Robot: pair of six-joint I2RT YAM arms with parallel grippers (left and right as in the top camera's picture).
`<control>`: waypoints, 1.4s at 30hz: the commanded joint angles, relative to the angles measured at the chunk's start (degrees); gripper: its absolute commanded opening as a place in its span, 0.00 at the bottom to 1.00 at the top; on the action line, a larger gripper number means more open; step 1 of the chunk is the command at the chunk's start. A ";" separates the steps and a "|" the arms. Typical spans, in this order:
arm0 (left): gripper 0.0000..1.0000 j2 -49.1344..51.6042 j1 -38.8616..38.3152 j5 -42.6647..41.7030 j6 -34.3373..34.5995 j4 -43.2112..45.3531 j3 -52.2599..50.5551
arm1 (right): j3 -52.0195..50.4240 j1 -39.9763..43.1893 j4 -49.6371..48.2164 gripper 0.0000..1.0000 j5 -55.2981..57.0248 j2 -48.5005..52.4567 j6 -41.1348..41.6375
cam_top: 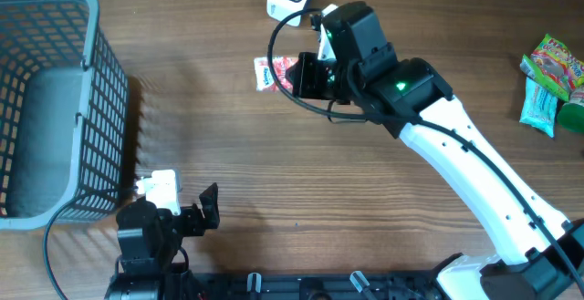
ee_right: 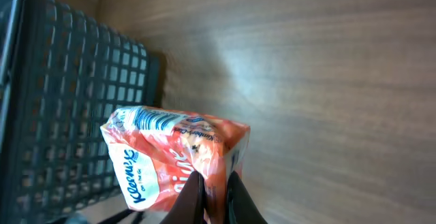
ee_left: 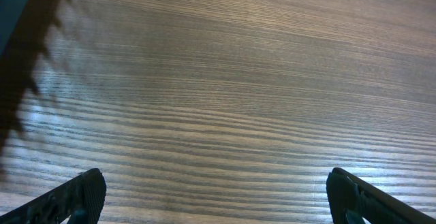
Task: Scan the item barcode
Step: 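Lift the snack box and hold it before the scanner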
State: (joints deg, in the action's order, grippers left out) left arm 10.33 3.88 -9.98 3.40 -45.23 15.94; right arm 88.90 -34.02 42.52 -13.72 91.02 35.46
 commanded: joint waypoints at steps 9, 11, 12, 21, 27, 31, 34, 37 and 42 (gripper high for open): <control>1.00 -0.20 0.37 -0.68 0.50 0.15 0.02 | -0.42 0.13 -29.64 0.04 -1.95 1.03 -42.47; 1.00 -0.20 0.37 -0.70 0.50 0.15 0.02 | -0.42 0.13 -28.74 0.04 -1.64 1.03 -33.83; 1.00 -0.20 0.37 -0.68 0.50 0.15 0.02 | -0.42 0.13 -26.99 0.04 -1.73 1.03 -23.71; 1.00 -0.20 0.37 -0.70 0.50 0.15 0.02 | -0.50 0.70 -31.28 0.05 6.10 13.29 27.65; 1.00 -0.20 0.37 -0.68 0.50 0.15 0.02 | 2.67 9.05 -74.29 0.05 -8.48 35.32 62.18; 1.00 -0.20 0.37 -0.68 0.50 0.15 0.02 | 20.74 10.51 -76.76 0.05 -9.94 51.82 83.14; 1.00 -0.20 0.37 -0.68 0.50 0.15 0.02 | 32.98 10.64 -73.59 0.05 -10.10 59.36 83.23; 1.00 -0.20 0.37 -0.68 0.50 0.15 0.02 | 34.05 10.86 -67.93 0.05 -9.55 59.52 83.23; 1.00 -0.20 0.37 -0.68 0.50 0.15 0.02 | 34.05 11.76 -52.61 0.04 -15.17 59.52 83.23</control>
State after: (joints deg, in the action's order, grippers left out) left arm 10.44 3.88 -9.98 3.40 -45.25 15.94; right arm 122.08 -23.05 -11.62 -25.10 149.95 118.06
